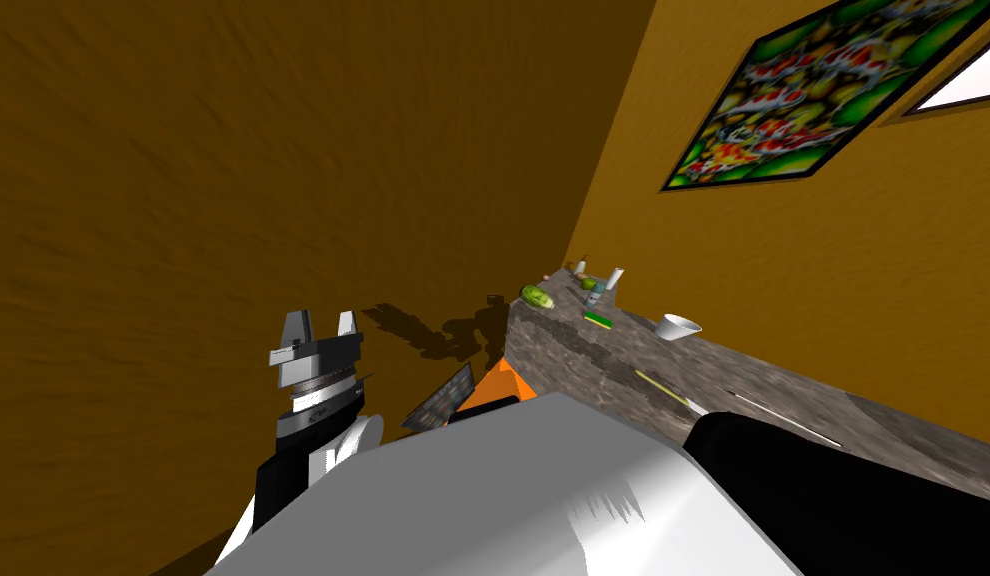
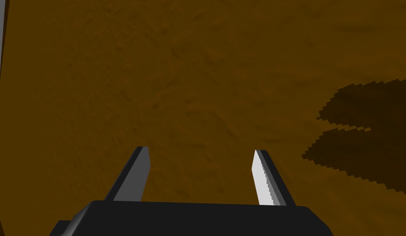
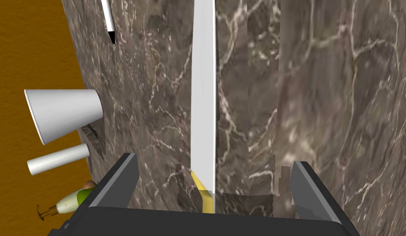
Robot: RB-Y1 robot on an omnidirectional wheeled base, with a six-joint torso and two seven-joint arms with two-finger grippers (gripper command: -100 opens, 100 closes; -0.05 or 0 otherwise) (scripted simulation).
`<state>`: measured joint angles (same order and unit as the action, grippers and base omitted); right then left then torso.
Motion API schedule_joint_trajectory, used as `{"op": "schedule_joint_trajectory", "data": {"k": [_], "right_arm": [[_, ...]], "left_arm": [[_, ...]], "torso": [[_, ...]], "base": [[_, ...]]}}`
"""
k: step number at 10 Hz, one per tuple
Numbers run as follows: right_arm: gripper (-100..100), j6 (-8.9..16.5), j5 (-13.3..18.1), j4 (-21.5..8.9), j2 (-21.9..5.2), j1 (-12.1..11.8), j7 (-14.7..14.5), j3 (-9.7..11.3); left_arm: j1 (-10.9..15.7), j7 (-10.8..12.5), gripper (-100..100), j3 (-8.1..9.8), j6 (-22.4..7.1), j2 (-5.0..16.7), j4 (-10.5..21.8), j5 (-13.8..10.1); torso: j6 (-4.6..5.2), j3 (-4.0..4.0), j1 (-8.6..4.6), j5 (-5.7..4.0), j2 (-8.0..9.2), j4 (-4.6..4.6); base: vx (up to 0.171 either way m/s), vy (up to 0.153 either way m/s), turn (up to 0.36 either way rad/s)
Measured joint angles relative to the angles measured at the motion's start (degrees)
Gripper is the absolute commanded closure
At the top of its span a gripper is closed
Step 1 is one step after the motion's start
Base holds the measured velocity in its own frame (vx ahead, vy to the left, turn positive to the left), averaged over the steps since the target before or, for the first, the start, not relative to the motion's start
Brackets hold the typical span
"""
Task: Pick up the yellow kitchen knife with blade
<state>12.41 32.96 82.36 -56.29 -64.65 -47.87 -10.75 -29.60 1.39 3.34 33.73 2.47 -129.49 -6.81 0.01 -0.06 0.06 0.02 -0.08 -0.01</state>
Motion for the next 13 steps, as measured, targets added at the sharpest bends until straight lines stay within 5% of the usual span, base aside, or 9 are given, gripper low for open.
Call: {"op": "schedule_joint_trajectory", "data": {"k": [1, 3, 4, 8, 9, 10, 12, 13], "right_arm": [[-100, -0.02, 0.0, 0.0, 0.01, 0.01, 0.01, 0.0], [-100, 0.47, 0.67, -1.6, 1.35, 2.23, -0.25, 1.3], [100, 0.54, 0.72, -1.68, 1.42, 2.34, -0.28, 1.36], [100, -0.21, 0.66, -1.27, 2.03, 2.2, -0.31, 2.37], [0, -0.2, 0.67, -1.27, 2.02, 2.2, -0.32, 2.36], [100, -0.2, 0.67, -1.27, 2.02, 2.2, -0.33, 2.36], [100, -0.64, 0.26, -0.86, 0.81, 1.23, -0.11, 1.18], [0, -0.69, 0.23, -0.87, 0.74, 1.19, -0.09, 1.11]], "left_arm": [[0.0, 0.0, 0, 0.0, 0.0, 0.0, 0.0, 0.0], [0.01, 0.0, 0, 0.0, 0.0, 0.01, 0.0, 0.0], [0.0, 0.0, 0, 0.0, 0.0, 0.0, 0.0, 0.0], [0.0, 0.0, 0, 0.0, 0.0, 0.0, 0.0, 0.0], [0.0, 0.0, 0, 0.0, 0.0, 0.0, 0.0, 0.0], [0.0, 0.0, 0, 0.0, 0.0, 0.0, 0.0, 0.0], [0.0, 0.0, 0, 0.0, 0.0, -0.01, 0.0, 0.0], [0.0, 0.0, 0, 0.0, 0.0, 0.0, 0.0, 0.0]], "torso": [[0.0, 0.05, -0.01, 0.0, 0.09, 0.02], [-0.02, 0.1, -0.34, -0.08, 0.18, 0.04], [0.01, 0.11, -0.22, -0.06, 0.19, 0.05], [-0.17, 0.04, -0.32, 0.76, 0.04, 0.05], [-0.17, 0.04, -0.36, 0.74, 0.02, 0.05], [-0.17, 0.03, -0.37, 0.73, 0.02, 0.05], [-0.12, 0.01, -0.39, 1.38, -0.01, 0.03], [-0.14, 0.02, -0.46, 1.39, 0.01, 0.03]], "base": [[0.008, -0.046, 0.082], [-0.015, -0.067, 0.075], [0.0, 0.0, 0.0], [-0.002, 0.014, -0.007], [0.0, 0.0, 0.0], [0.01, 0.025, -0.08], [0.013, 0.041, -0.049], [0.0, 0.0, 0.0]]}}
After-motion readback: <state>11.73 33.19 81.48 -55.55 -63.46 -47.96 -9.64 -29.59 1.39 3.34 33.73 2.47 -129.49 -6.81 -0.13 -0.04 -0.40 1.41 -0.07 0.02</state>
